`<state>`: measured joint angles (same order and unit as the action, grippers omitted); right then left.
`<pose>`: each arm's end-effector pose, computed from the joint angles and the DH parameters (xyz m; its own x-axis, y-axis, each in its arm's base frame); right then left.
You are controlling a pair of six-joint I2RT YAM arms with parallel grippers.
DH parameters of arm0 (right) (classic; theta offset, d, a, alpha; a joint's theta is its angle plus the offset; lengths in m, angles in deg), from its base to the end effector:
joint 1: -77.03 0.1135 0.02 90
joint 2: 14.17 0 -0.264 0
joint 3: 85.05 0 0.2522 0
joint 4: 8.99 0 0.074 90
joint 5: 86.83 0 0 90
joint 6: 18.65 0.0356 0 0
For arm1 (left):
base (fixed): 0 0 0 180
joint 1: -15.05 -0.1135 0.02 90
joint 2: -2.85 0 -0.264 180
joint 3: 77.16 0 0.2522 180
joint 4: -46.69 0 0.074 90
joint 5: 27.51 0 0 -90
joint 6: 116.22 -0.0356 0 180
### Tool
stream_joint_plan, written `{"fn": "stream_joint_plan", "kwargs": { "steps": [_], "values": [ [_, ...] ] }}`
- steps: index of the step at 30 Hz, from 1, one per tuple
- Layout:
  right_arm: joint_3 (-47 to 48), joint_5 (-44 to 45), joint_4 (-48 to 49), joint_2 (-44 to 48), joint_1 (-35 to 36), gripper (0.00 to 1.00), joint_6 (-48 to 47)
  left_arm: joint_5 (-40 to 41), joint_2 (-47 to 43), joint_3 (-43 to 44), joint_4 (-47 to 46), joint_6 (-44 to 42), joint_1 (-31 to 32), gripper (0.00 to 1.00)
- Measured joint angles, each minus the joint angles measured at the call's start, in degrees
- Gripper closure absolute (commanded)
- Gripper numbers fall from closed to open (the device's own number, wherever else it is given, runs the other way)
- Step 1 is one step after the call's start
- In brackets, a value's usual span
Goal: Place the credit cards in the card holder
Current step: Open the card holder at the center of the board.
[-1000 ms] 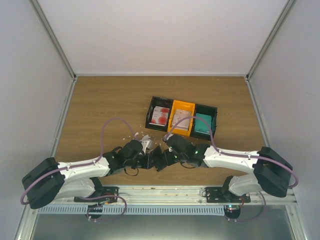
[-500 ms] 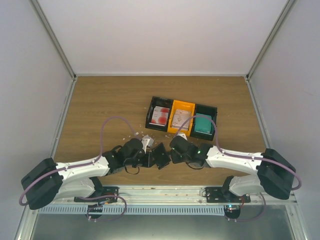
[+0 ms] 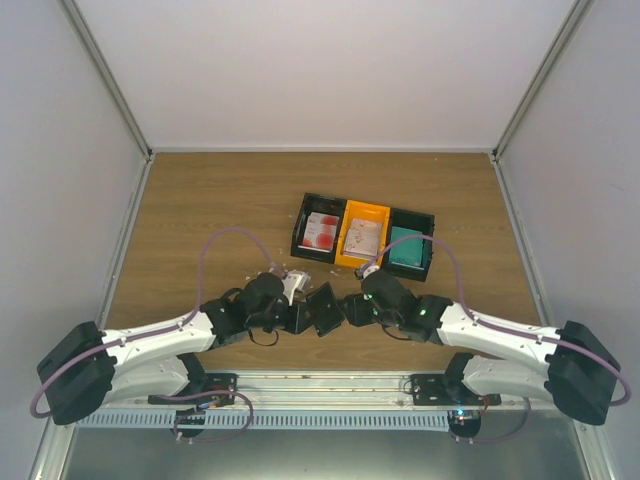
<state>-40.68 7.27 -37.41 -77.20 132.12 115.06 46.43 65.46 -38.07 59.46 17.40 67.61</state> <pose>0.1244 0.1739 0.1879 -0.8489 -0.0121 -0.5284 -0.2815 0.8564 0.4327 0.1241 -0.1783 0.1832 -0.8804 0.0593 -0.4706 0.4023 0.6190 -0.6746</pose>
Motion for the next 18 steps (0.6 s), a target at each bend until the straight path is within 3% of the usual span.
{"fn": "stream_joint_plan", "kwargs": {
  "steps": [8, 11, 15, 18],
  "values": [
    [-1.14, -3.28, 3.08, -1.84, -0.85, 0.97, -0.52, -1.57, -0.55, 0.07, 0.20, -0.74, -0.22, 0.99],
    [-1.70, -4.44, 3.93, -2.10, -0.92, 1.00, -0.61, -1.77, -0.55, 0.07, 0.22, -0.70, -0.24, 0.86],
    [-1.79, -5.79, 3.67, -1.99, -1.22, 0.99, -0.81, -1.51, -0.42, 0.07, 0.81, -0.35, -0.55, 0.56],
    [-1.79, -6.62, 1.31, -1.88, -1.73, 0.99, -0.79, -0.81, 0.55, 0.07, 1.03, 0.52, -0.74, 0.42]
  ]
}}
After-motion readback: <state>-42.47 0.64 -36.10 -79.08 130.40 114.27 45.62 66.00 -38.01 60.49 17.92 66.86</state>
